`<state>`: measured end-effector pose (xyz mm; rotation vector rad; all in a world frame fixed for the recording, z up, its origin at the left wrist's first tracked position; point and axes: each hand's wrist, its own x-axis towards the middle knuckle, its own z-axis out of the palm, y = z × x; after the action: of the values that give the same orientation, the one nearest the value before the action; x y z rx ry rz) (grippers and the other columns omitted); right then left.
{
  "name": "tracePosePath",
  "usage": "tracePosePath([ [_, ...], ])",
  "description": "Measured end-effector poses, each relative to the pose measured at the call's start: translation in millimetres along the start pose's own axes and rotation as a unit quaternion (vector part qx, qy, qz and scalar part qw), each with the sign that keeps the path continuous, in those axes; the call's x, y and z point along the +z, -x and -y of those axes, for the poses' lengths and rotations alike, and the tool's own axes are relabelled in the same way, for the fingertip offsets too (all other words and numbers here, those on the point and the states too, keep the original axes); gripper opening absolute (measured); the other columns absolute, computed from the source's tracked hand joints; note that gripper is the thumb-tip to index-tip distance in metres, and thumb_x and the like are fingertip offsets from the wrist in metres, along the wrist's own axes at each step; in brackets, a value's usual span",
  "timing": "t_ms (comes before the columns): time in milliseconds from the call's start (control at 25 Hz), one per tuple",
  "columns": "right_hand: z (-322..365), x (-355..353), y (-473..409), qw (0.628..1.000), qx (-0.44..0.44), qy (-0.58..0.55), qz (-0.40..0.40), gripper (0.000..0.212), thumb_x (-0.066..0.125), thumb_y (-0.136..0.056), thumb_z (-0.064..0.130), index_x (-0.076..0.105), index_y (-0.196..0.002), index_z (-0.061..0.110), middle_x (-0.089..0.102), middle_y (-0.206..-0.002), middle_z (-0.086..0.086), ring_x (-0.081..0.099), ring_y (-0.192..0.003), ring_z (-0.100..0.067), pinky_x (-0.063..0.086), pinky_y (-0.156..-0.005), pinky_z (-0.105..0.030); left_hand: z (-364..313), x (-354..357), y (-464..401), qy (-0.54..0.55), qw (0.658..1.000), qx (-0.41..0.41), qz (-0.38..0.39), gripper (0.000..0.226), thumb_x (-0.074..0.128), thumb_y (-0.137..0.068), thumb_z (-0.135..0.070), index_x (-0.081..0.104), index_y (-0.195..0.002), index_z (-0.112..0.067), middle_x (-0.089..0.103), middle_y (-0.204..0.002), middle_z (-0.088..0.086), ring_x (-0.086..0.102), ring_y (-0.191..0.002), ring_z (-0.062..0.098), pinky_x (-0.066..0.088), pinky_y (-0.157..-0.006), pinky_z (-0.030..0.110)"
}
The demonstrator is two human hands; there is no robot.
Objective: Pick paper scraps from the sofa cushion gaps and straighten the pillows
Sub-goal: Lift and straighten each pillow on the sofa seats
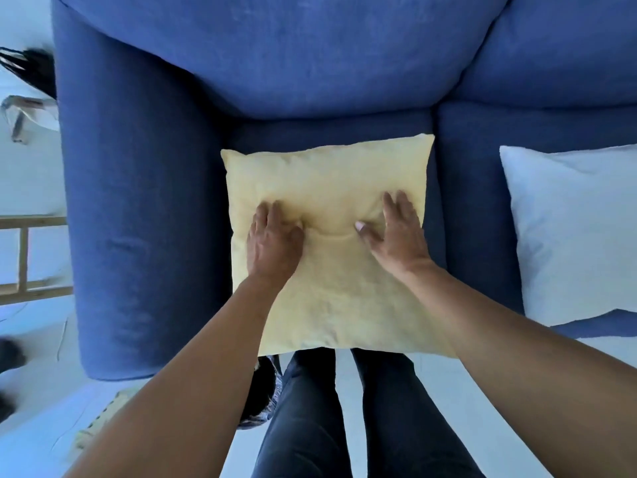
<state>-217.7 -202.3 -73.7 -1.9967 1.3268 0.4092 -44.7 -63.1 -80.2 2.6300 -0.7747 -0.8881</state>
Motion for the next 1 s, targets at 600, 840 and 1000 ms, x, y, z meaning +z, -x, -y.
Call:
tracePosePath([
  [600,4.5,-44.8,18.1,0.87,0.164,-0.465,0.005,0.103,0.087,-0.043,0.077,0.053,-0.132,0.04,0.068,-0.119,0.023,0.06,-0.116,-0.004,0.043,-0.111,-0.039,25.9,-83.8,1.6,0.449,0.846,-0.272,0.091,0.072,0.087,-0.055,-0.064,0.068,-0.113,-0.026,0.077,-0.101,-0.007,0.074,-0.093,0.017,0.06,-0.079,0.038],
  [840,33.0,-126.6,48.4,0.84,0.087,-0.534,-0.034,0.081,0.085,-0.054,0.074,0.06,-0.125,0.044,0.071,-0.117,0.023,0.063,-0.117,-0.007,0.044,-0.111,-0.044,-7.0,-162.4,32.6,0.517,0.846,-0.112,0.069,0.055,0.083,-0.072,-0.032,0.063,-0.121,-0.018,0.075,-0.111,0.002,0.071,-0.103,0.025,0.057,-0.08,0.039],
  [1000,60.3,-173.3,46.3,0.819,0.019,-0.571,-0.054,0.075,0.088,-0.059,0.066,0.064,-0.124,0.037,0.071,-0.122,0.014,0.065,-0.118,-0.011,0.044,-0.111,-0.045,-30.7,-211.0,19.4,0.495,0.866,-0.032,0.061,0.06,0.084,-0.07,-0.023,0.058,-0.125,-0.022,0.073,-0.116,0.0,0.07,-0.105,0.021,0.057,-0.088,0.042],
])
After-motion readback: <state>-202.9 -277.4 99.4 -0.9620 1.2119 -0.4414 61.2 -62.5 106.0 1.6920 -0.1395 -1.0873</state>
